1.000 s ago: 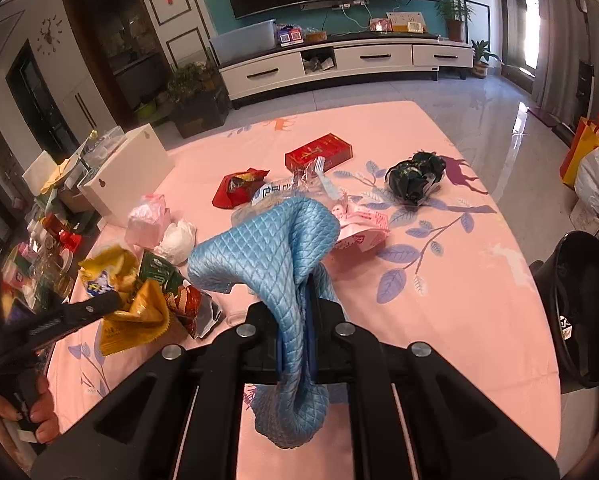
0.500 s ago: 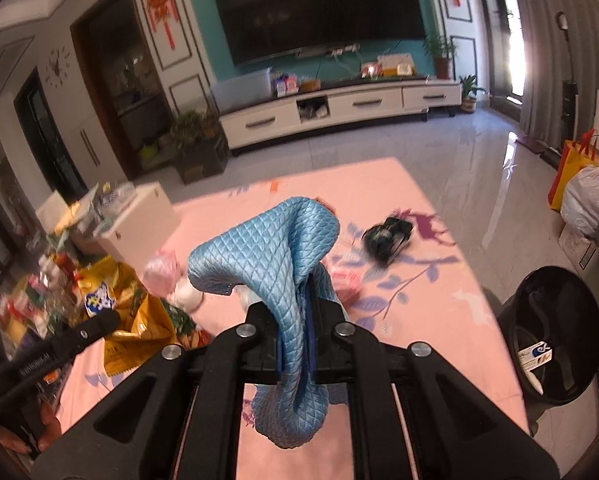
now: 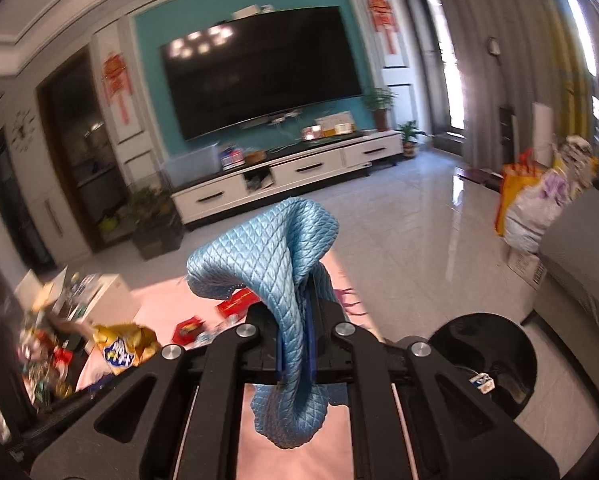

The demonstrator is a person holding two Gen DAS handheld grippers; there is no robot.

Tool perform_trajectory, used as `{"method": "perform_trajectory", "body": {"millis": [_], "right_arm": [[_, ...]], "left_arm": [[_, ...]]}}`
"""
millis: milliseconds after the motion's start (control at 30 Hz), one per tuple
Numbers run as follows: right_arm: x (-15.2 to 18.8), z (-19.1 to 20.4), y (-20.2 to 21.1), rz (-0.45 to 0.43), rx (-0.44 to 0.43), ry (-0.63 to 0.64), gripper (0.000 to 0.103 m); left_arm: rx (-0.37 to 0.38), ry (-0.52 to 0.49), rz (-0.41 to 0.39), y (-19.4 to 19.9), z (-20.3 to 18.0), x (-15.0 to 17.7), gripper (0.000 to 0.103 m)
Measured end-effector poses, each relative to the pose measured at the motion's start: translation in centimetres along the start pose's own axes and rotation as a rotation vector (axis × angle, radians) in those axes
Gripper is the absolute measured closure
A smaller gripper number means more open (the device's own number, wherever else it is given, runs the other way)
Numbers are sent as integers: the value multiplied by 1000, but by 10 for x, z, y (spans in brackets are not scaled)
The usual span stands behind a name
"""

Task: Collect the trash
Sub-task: 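Carry the blue cloth and yellow chip bag with both tools toward the trash bin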

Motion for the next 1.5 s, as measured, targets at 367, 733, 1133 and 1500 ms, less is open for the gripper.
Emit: {"method": "perform_trajectory", "body": {"millis": [367, 733, 1133, 1500], "right_arm": [[16, -105, -14, 32, 71, -209, 93], [50, -198, -18, 91, 191, -408, 93], [83, -251, -47, 203, 230, -542, 93], [101, -275, -68, 278, 268, -628, 92]], "left_arm": [[68, -216, 99, -78, -127, 29, 67], [151, -332, 251, -156, -208, 75, 67], [200, -354, 424, -222, -237, 119, 66], [220, -349, 529, -256, -242, 146, 65]]}}
Point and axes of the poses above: each gripper's, at about its wrist camera, not at the fingertips, and y roughly against the way its jaws point, z to its left, x to its underside, the point moved 8 cm from there along -y, roughly the way its jaws point, and after that the axes turned 8 degrees about z, right-handed, at the moved point
